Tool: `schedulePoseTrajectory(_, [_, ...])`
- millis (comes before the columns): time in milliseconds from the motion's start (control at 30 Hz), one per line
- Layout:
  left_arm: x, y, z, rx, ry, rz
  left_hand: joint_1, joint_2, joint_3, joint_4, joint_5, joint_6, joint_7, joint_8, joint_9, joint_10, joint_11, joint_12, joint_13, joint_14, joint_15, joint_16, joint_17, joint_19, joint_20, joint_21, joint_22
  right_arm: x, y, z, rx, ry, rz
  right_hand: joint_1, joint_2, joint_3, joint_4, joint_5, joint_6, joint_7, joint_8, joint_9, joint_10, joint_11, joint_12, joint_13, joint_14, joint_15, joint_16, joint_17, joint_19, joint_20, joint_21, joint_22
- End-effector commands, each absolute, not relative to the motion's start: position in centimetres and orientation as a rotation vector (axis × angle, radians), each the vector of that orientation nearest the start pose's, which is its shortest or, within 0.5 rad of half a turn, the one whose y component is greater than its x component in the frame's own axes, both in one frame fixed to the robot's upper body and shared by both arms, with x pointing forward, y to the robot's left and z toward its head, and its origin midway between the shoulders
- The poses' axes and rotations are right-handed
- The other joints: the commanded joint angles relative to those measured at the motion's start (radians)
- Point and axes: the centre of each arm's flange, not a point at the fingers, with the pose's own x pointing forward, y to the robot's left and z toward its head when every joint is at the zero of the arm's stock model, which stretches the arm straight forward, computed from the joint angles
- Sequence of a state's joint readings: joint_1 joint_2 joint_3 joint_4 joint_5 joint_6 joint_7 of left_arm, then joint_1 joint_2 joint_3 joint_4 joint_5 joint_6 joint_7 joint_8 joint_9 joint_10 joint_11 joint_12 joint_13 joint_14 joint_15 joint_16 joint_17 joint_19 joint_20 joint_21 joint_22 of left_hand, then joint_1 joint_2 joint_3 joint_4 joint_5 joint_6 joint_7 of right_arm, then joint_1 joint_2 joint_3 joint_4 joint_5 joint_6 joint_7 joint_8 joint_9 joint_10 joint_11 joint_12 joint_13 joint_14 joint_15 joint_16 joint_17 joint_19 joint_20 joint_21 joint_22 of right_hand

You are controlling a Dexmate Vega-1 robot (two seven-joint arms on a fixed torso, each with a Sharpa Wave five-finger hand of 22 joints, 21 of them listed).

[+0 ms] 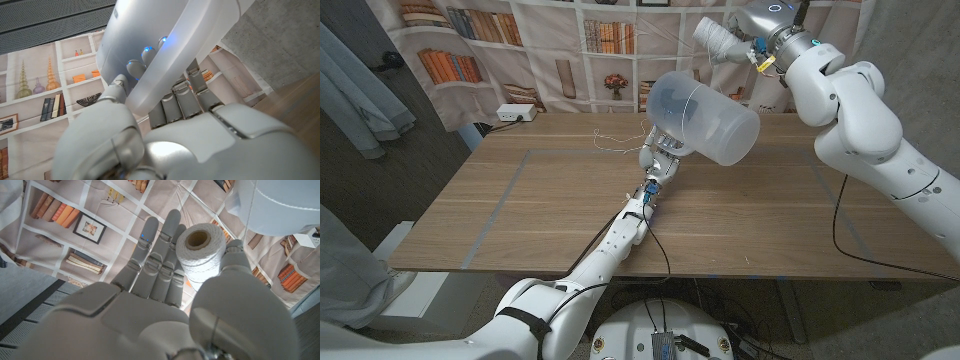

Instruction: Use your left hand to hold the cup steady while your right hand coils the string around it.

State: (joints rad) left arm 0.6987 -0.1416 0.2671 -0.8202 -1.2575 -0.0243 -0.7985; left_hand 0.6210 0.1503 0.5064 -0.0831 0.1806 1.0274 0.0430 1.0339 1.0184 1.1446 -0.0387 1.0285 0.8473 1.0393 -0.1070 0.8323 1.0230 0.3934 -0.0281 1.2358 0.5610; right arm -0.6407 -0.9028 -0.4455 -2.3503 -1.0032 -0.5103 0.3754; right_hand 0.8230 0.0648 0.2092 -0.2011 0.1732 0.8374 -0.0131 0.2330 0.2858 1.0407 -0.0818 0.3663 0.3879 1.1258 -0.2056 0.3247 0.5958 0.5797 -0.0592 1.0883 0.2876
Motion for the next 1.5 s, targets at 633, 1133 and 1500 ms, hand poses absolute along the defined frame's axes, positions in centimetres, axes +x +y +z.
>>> schedulePoseTrajectory(633, [67.3,4.1,-4.8,-1.129,-0.481,-1.029,-0.002,0.004,-0.003,-0.008,0.006,0.031,0.017,-0.017,0.009,0.012,-0.003,0.011,0.02,0.004,0.002,0.005,-0.002,0.001,-0.007,-0.006,-0.369,41.0,-14.4,18.3,-1.697,-0.925,-0.394,0.067,0.099,0.27,0.06,0.007,0.092,-0.088,0.005,0.005,0.101,-0.091,0.002,0.007,0.015,-0.032,0.0,0.005,-0.01,-0.124,0.021,-0.009])
schedulePoseTrajectory(1133, [67.1,4.8,-4.4,-1.108,-0.501,-1.046,-0.003,0.003,-0.005,-0.009,0.005,0.032,0.017,-0.025,0.009,0.012,-0.004,0.01,0.021,0.002,0.001,0.007,0.003,0.0,-0.007,-0.005,-0.37,40.7,-14.0,17.4,-1.689,-0.91,-0.39,0.066,0.099,0.271,0.059,0.007,0.092,-0.088,0.004,0.006,0.102,-0.089,0.001,0.01,0.014,-0.031,-0.003,0.007,-0.014,-0.124,0.032,-0.016])
schedulePoseTrajectory(1500, [66.9,4.9,-4.7,-1.112,-0.509,-1.035,-0.003,0.004,-0.006,-0.009,0.005,0.035,0.015,-0.03,0.005,0.013,-0.004,0.009,0.02,0.001,0.002,0.008,0.002,-0.001,-0.007,-0.003,-0.368,41.3,-14.0,17.2,-1.685,-0.901,-0.345,0.065,0.098,0.272,0.059,0.007,0.092,-0.087,0.003,0.006,0.102,-0.089,-0.001,0.01,0.014,-0.031,-0.005,0.007,-0.017,-0.126,0.039,-0.021])
